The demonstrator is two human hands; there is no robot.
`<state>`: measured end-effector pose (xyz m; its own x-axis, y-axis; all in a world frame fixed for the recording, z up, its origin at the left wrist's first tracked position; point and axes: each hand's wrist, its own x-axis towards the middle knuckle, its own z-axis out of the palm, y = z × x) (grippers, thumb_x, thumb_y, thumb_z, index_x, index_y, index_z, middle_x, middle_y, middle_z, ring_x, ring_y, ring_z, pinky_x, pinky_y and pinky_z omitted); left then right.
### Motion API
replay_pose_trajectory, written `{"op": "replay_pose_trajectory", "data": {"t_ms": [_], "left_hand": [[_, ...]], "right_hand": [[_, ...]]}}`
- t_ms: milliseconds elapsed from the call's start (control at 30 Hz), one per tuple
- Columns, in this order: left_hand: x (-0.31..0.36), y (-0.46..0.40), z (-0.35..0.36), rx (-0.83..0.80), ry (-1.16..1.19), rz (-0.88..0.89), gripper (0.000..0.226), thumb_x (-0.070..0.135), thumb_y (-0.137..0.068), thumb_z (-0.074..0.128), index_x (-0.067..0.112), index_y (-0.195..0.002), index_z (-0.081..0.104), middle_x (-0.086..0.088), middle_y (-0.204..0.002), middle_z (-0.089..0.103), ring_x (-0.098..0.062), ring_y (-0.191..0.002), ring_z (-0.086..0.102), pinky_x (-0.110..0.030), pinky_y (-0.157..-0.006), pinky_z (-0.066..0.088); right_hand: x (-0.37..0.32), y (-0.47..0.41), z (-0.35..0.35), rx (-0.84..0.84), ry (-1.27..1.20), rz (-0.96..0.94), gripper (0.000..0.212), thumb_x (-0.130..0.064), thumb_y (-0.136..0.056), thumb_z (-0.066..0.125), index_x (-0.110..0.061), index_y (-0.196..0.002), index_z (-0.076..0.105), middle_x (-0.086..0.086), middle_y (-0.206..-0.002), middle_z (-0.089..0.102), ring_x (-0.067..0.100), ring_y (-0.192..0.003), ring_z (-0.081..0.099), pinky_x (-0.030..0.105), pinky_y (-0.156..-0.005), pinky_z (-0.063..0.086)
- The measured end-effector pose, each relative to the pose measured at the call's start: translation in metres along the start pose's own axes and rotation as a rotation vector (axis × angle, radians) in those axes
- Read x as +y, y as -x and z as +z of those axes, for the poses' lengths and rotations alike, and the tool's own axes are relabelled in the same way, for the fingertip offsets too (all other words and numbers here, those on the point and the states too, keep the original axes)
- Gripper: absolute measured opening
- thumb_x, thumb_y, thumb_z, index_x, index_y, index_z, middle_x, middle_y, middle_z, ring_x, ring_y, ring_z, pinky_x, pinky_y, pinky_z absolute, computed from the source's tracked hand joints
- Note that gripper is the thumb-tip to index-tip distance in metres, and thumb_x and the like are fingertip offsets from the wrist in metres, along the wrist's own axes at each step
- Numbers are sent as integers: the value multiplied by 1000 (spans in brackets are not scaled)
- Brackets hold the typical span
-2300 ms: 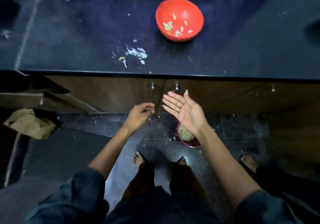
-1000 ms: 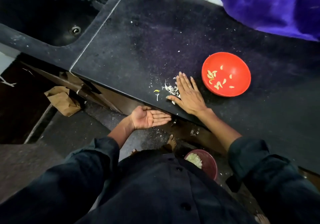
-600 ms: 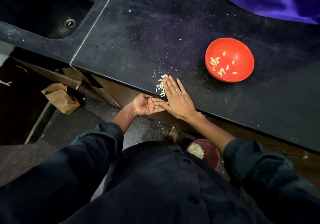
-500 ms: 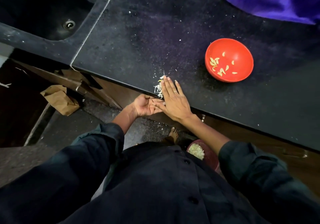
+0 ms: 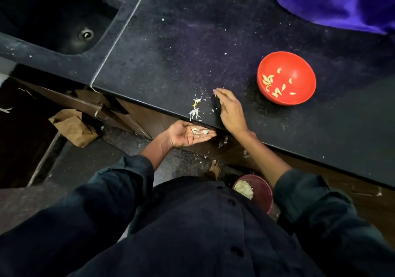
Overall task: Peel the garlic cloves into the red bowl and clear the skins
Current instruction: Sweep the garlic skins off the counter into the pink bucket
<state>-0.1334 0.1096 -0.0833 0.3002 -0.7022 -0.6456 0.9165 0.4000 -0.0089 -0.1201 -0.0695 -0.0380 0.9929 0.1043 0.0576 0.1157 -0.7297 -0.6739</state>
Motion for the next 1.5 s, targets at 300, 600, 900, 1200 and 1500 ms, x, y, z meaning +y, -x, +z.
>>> {"op": "replay_pose_trajectory", "data": {"t_ms": [300,600,900,1200,1500], "left_hand": [[2,3,-1,36,-1,16,56,19,-95,25,-25,-114,54,-43,-118,55,-51,-104,61,-53,-92,48],[5,16,1,166,-146,129,46,16,-81,33,-6,-69,72,-16,-71,71,-26,-60,71,-33,-52,58],[3,16,2,193,-81,144,46,13,-84,34,-8,-67,70,-20,-71,70,-29,-63,72,-44,-56,59],[5,13,2,126,18,116,45,11,-88,32,-19,-93,65,-36,-94,66,-46,-80,69,-54,-67,58],[8,11,-3,42,123,16,59,22,-98,24,-28,-117,49,-47,-120,50,-58,-101,59,-61,-84,51]], "right_hand": [[-2,-23,15,-339,464,-264,70,-52,-101,22,-6,-153,12,9,-162,11,15,-150,6,31,-122,-2],[-16,27,33,-470,473,-516,66,-43,-100,17,-1,-151,21,15,-159,18,23,-148,15,38,-122,10],[-26,48,35,-267,116,-524,46,4,-76,47,2,-118,66,20,-122,65,35,-115,61,48,-100,48],[-33,29,22,-78,12,-369,28,5,-83,60,-5,-106,73,11,-100,73,28,-94,69,43,-81,57],[18,7,-17,-273,365,-73,83,-62,-95,34,-9,-154,10,12,-162,1,21,-150,2,35,-122,3]]}}
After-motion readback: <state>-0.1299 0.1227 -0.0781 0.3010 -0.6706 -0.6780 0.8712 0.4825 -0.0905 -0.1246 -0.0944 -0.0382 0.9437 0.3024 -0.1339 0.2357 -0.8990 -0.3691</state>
